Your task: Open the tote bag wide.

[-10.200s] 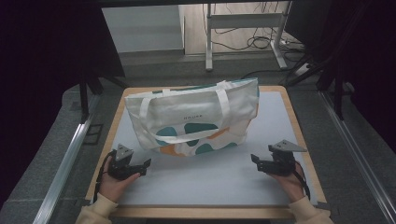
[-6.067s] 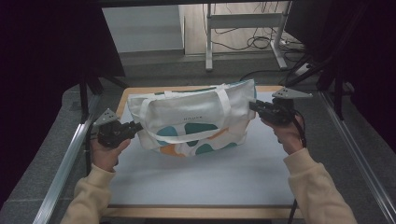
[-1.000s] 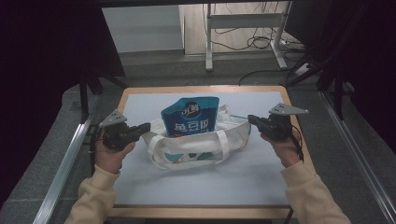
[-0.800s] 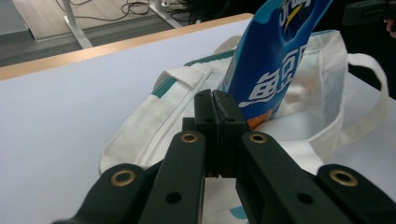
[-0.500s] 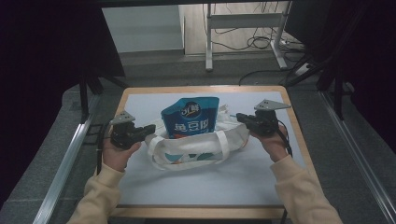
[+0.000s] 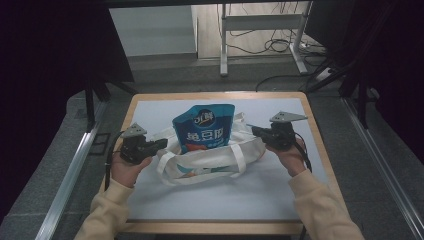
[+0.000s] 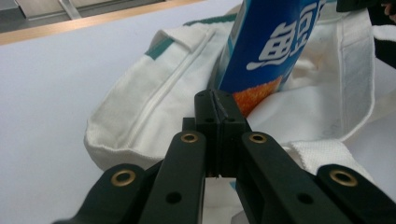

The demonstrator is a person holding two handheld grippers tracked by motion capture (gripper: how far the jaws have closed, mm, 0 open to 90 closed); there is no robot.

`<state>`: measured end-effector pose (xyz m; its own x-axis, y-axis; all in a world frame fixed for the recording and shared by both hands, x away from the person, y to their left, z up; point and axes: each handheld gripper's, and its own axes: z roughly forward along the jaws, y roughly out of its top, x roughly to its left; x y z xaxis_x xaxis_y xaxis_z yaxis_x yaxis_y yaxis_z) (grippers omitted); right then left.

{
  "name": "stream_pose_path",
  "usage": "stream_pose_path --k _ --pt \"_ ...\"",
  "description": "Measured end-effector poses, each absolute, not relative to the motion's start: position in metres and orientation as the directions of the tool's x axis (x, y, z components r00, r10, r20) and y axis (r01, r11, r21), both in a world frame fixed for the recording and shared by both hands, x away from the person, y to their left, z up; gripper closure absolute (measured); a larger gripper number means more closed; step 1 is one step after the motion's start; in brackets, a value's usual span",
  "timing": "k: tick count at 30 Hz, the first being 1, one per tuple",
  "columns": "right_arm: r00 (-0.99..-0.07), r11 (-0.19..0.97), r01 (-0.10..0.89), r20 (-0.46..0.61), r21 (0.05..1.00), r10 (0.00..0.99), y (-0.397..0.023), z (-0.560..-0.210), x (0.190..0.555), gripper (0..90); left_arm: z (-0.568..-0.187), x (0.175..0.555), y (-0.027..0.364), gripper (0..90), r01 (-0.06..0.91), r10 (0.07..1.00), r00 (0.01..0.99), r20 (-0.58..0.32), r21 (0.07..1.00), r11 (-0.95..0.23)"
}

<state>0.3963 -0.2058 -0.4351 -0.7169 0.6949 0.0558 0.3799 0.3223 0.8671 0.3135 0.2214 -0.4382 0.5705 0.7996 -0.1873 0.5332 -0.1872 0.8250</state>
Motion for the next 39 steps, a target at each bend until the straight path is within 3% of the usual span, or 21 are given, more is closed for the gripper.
stream_pose_path --k 14,31,39 --pt "-0.734 0.376 0.390 0.037 0.840 0.678 -0.202 -0.460 0.382 89.0 -0.471 0.309 0.219 89.9 0.587 0.794 0.573 -0.201 0.777 -0.227" --pt "-0.734 0.419 0.471 0.082 0.777 0.674 -0.208 -0.507 0.369 89.1 -0.506 0.308 0.212 90.0 0.625 0.799 0.568 -0.197 0.735 -0.263" --pt "-0.733 0.415 0.474 0.087 0.777 0.675 -0.209 -0.509 0.369 89.1 -0.507 0.309 0.212 90.0 0.629 0.798 0.567 -0.205 0.734 -0.258"
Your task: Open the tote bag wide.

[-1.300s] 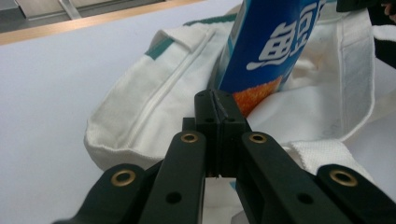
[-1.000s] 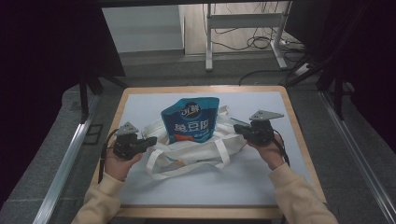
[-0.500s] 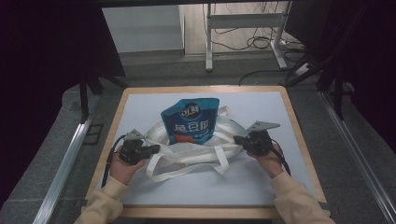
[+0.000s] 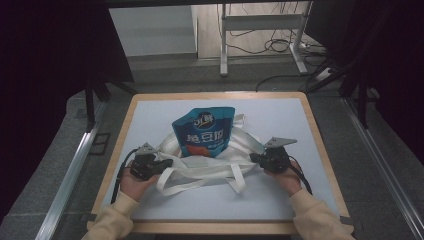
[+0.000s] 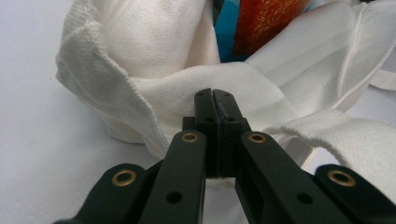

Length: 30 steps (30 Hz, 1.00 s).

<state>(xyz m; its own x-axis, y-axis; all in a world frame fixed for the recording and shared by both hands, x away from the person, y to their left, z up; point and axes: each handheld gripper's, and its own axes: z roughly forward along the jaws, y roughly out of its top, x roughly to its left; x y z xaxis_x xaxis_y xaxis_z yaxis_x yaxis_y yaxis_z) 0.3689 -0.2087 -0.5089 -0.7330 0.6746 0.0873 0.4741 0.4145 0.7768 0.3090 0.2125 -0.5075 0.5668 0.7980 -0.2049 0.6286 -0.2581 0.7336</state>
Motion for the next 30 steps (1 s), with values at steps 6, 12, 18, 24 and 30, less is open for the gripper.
stream_pose_path --k 6,12,18,24,30 --pt "-0.733 0.404 0.453 0.073 0.795 0.676 -0.206 -0.499 0.368 89.1 -0.497 0.310 0.211 89.9 0.613 0.801 0.569 -0.184 0.745 -0.265" --pt "-0.764 0.395 0.395 0.057 0.829 0.643 -0.190 -0.476 0.365 89.0 -0.474 0.314 0.202 89.9 0.566 0.800 0.584 -0.135 0.775 -0.282" --pt "-0.799 0.423 0.377 0.059 0.824 0.598 -0.165 -0.475 0.365 89.1 -0.474 0.333 0.200 90.0 0.597 0.814 0.564 -0.139 0.750 -0.285" --pt "-0.812 0.458 0.393 0.066 0.797 0.581 -0.155 -0.486 0.363 89.1 -0.482 0.346 0.200 90.0 0.629 0.826 0.543 -0.148 0.724 -0.284" --pt "-0.821 0.495 0.415 0.078 0.763 0.566 -0.158 -0.500 0.358 89.2 -0.488 0.359 0.199 90.0 0.662 0.850 0.505 -0.148 0.699 -0.272"
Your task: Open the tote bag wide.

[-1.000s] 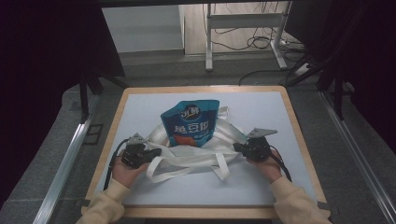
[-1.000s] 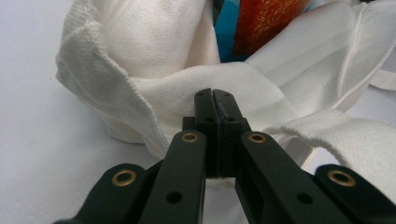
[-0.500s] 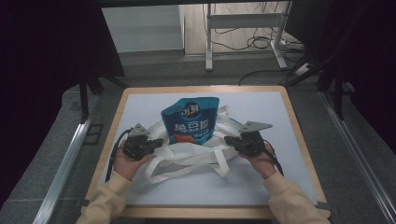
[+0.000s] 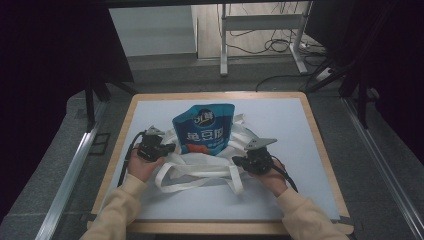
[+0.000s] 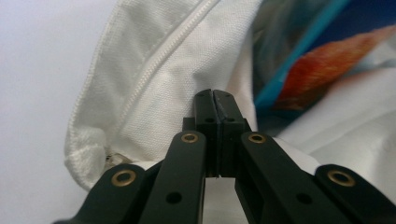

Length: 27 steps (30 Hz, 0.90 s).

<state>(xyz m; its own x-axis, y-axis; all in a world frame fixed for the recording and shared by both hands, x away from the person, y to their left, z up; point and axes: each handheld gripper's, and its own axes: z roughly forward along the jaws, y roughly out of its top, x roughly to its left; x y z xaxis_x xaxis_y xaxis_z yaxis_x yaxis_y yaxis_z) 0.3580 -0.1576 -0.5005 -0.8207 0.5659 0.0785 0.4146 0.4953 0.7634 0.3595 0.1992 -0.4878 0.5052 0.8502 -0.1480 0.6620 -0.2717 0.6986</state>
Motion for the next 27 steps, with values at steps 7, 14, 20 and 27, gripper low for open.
stream_pose_path --k 7,14,20,27 --pt "-0.844 0.551 0.411 0.074 0.726 0.532 -0.160 -0.518 0.345 89.3 -0.494 0.373 0.202 90.0 0.694 0.858 0.475 -0.197 0.683 -0.227" --pt "-0.844 0.558 0.412 0.071 0.720 0.531 -0.159 -0.522 0.343 89.3 -0.495 0.378 0.200 90.0 0.699 0.867 0.461 -0.189 0.679 -0.223" --pt "-0.842 0.547 0.405 0.065 0.733 0.536 -0.160 -0.520 0.344 89.2 -0.490 0.369 0.201 90.0 0.672 0.856 0.484 -0.181 0.704 -0.231" --pt "-0.829 0.482 0.375 0.053 0.792 0.557 -0.165 -0.493 0.346 89.1 -0.464 0.345 0.204 89.9 0.607 0.837 0.520 -0.173 0.764 -0.220"
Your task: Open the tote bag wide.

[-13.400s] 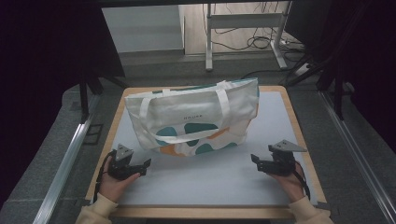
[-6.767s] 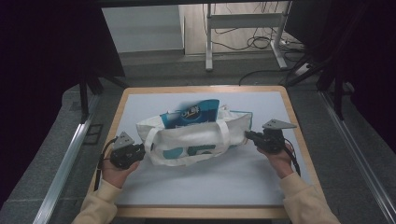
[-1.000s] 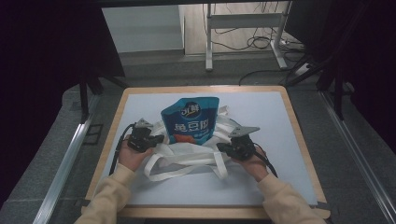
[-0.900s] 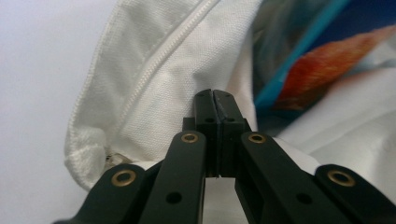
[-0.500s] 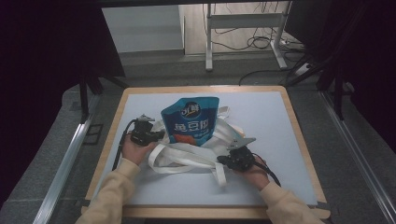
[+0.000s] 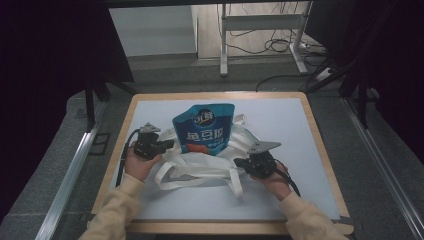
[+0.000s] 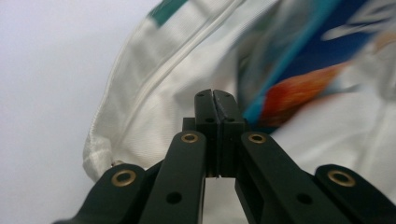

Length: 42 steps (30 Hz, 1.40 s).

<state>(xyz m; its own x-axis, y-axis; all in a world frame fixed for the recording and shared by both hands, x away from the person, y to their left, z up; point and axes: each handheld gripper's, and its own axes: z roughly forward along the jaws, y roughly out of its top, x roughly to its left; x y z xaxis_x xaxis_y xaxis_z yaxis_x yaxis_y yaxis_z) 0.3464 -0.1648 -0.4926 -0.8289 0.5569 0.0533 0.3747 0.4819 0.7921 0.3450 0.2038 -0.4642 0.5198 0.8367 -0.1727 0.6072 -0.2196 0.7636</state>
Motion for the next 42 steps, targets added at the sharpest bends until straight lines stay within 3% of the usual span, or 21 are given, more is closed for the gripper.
stream_pose_path --k 7,12,22,31,42 --pt "-0.802 0.415 0.342 0.032 0.843 0.596 -0.174 -0.461 0.357 89.1 -0.465 0.327 0.192 89.9 0.603 0.791 0.580 -0.194 0.755 -0.257" --pt "-0.775 0.402 0.372 0.041 0.836 0.631 -0.171 -0.449 0.380 89.1 -0.475 0.324 0.186 89.9 0.617 0.781 0.594 -0.193 0.732 -0.288" --pt "-0.746 0.472 0.420 -0.001 0.775 0.666 -0.151 -0.457 0.412 89.0 -0.486 0.319 0.187 90.0 0.637 0.767 0.606 -0.211 0.706 -0.309" --pt "-0.690 0.443 0.495 0.028 0.747 0.723 -0.166 -0.471 0.435 89.0 -0.494 0.316 0.182 90.0 0.645 0.759 0.617 -0.208 0.686 -0.337" --pt "-0.671 0.446 0.508 0.014 0.737 0.742 -0.165 -0.477 0.445 89.1 -0.500 0.313 0.182 90.0 0.650 0.752 0.623 -0.213 0.676 -0.347"
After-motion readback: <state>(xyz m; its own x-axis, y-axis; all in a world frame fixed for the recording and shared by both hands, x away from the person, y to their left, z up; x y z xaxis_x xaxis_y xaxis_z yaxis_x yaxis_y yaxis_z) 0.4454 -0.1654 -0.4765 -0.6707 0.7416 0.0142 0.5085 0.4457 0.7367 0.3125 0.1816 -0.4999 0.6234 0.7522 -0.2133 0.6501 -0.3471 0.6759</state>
